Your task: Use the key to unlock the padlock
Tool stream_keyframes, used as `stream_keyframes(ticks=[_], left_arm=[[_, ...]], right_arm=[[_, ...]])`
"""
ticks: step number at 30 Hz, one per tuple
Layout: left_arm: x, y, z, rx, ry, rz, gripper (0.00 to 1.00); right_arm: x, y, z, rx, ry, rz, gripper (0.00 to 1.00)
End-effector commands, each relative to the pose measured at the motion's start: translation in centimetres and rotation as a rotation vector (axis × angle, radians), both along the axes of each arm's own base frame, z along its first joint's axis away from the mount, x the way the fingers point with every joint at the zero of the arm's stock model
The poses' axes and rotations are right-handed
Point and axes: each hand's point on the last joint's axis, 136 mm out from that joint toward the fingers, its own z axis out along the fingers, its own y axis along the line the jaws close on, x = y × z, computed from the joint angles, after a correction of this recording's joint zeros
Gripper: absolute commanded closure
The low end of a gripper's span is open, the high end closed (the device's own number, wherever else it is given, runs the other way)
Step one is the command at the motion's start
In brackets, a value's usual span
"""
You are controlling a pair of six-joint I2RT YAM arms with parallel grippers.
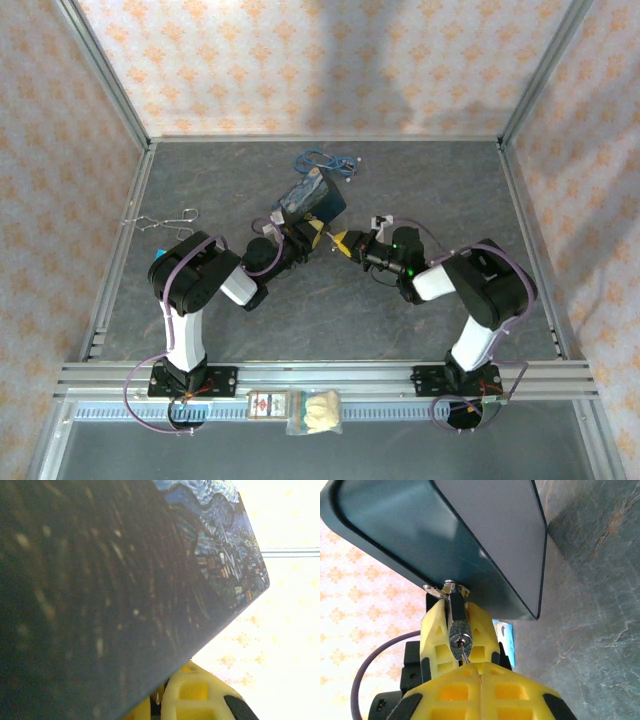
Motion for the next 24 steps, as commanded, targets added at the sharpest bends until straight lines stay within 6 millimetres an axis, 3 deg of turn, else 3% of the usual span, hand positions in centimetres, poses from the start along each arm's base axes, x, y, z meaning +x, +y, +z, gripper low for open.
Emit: stream_keyframes(ticks=[1, 7, 15, 24], left_arm=[[-6.8, -6.5, 3.2, -0.029, -0.098, -0.373, 1.00], [-7.0, -6.7, 3.6, -0.034, -0.091, -0.381, 1.00], [-6.7, -6.7, 3.9, -0.031, -0.096, -0.355, 1.00], [-4.7, -4.2, 0.4, 0.040, 0.003, -0.188, 1.00]], right_arm=[[3.1, -0.4, 3.4, -0.085, -0.184, -0.128, 1.00], [3.3, -0.9, 3.4, -0.165, -0.229, -0.145, 1.00], [2.0, 0.2, 4.4, 0.024, -0.179, -0.110, 1.00], [0.7, -1.4, 3.0, -0.077, -0.151, -0.146, 1.00]])
